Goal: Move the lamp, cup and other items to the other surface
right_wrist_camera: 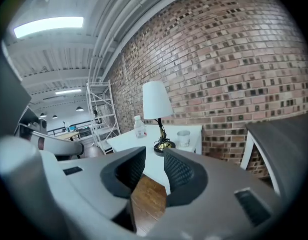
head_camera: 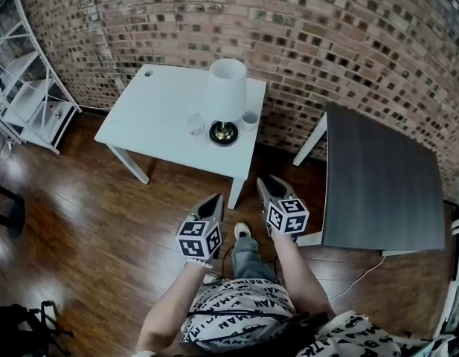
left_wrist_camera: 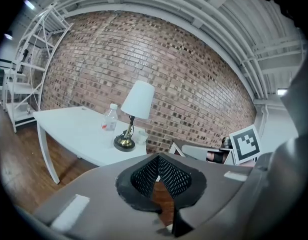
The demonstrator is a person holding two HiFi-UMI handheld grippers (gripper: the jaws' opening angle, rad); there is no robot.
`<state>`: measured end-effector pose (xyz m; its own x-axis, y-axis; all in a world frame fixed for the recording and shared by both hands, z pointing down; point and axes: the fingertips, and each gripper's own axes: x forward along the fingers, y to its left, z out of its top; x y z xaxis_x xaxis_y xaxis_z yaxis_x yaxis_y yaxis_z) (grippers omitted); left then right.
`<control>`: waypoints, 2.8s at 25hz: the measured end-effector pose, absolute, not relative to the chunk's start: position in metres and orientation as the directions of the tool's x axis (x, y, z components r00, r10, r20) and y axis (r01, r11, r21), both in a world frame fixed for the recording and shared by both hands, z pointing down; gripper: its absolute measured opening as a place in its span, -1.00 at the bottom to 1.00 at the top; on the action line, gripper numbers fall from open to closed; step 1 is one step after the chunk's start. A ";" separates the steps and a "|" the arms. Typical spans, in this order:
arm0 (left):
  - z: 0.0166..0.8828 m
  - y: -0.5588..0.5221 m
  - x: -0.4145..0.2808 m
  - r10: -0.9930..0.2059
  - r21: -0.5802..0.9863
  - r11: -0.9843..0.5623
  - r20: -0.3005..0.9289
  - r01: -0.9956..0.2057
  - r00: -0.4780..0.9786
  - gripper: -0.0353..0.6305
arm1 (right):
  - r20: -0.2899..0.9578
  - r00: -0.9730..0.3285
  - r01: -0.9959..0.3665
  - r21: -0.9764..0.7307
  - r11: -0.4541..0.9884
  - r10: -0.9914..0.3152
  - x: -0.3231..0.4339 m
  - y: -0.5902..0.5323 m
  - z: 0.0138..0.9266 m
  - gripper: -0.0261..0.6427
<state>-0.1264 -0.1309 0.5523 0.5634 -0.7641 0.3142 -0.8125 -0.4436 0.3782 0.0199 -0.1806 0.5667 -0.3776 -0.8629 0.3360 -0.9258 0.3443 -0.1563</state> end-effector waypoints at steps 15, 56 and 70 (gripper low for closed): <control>0.574 -0.230 -0.079 -0.764 0.378 -0.390 0.376 -0.840 0.524 -0.89 | 0.423 -0.417 -0.906 -0.130 0.402 -0.805 0.048 -0.337 0.606 0.26; 0.653 -0.345 -0.062 -0.776 0.359 -0.279 0.462 -0.890 0.430 -0.89 | 0.531 -0.477 -0.855 -0.097 0.510 -0.700 0.025 -0.503 0.730 0.13; 0.634 -0.330 -0.071 -0.758 0.356 -0.319 0.461 -0.878 0.462 -0.89 | 0.513 -0.433 -0.882 -0.073 0.465 -0.741 0.036 -0.466 0.686 0.06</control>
<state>-0.0706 -0.3300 0.6344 0.4620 -0.7576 0.4611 -0.8784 -0.3190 0.3558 0.0363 -0.4664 0.6863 -0.4331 -0.7414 0.5126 -0.8824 0.4648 -0.0732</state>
